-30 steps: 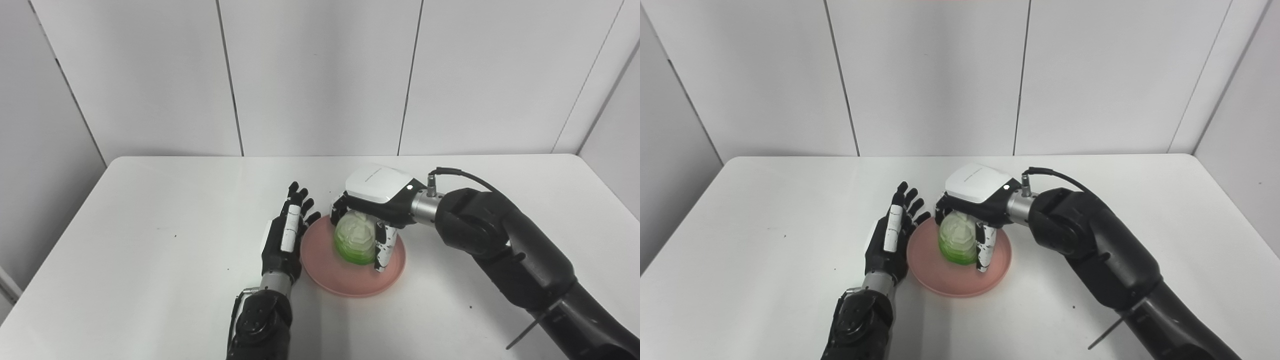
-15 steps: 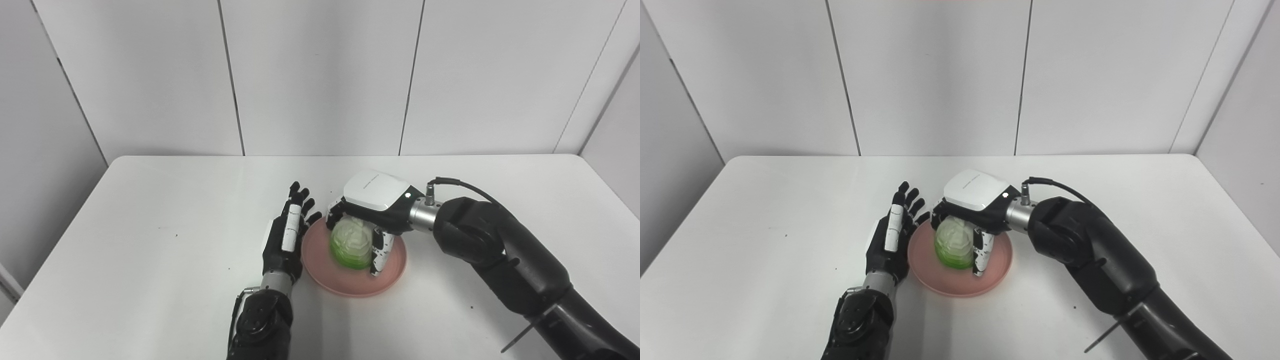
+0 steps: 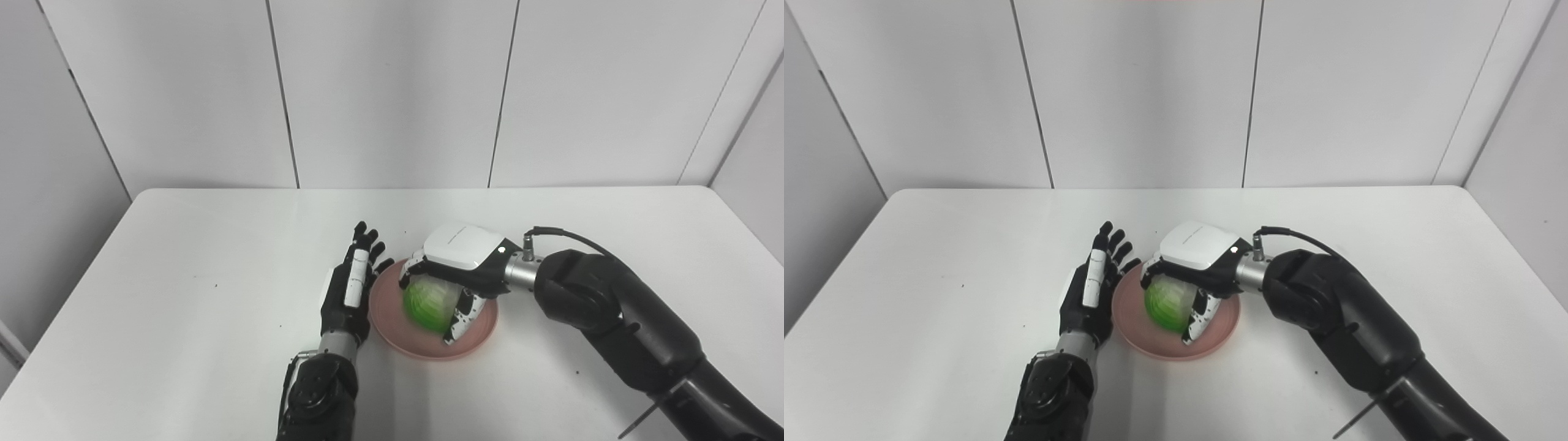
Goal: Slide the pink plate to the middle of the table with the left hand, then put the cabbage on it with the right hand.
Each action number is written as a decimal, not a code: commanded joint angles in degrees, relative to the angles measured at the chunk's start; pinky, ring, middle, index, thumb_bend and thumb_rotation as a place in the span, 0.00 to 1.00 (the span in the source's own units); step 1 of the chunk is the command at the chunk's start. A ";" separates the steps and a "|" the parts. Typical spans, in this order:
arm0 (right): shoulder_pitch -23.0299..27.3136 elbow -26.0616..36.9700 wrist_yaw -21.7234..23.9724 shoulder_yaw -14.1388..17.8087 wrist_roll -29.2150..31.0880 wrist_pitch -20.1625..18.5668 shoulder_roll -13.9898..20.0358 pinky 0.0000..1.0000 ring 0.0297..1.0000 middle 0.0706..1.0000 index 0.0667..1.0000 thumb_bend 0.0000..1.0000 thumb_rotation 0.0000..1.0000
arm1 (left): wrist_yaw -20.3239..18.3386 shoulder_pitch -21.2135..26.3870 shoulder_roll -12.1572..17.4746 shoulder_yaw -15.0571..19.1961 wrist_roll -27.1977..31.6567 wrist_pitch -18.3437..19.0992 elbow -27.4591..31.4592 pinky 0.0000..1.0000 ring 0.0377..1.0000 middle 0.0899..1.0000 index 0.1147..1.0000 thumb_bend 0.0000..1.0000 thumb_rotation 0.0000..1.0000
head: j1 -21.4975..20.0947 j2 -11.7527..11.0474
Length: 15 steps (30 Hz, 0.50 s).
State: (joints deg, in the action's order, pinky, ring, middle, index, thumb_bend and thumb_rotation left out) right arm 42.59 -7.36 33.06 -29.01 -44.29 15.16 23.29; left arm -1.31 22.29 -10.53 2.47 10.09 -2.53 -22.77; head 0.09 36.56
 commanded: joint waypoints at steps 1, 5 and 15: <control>2.20 1.00 -0.53 0.43 -0.67 0.49 0.74 0.85 0.82 0.80 0.70 1.00 0.35 | 0.12 0.40 -0.09 0.18 0.51 1.52 0.29 0.84 0.97 0.98 0.99 0.94 0.83 | -0.07 0.29; 2.27 1.04 -0.44 0.41 -0.91 0.83 0.84 0.88 0.82 0.80 0.69 1.00 0.35 | 0.31 0.17 -0.07 0.17 0.29 1.82 0.68 0.83 0.97 0.98 0.99 0.94 0.83 | -0.32 0.54; 3.17 1.78 0.68 0.68 -0.93 0.97 1.21 0.90 0.82 0.79 0.69 1.00 0.34 | -0.05 0.03 0.03 0.34 0.54 1.34 -0.05 0.85 0.96 0.98 0.99 0.94 0.82 | -0.60 0.41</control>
State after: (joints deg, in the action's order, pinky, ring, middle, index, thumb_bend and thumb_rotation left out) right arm 42.60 -7.11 33.91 -29.15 -45.71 15.17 23.72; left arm -1.34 22.28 -10.53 2.56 10.12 -1.95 -22.51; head -0.53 37.00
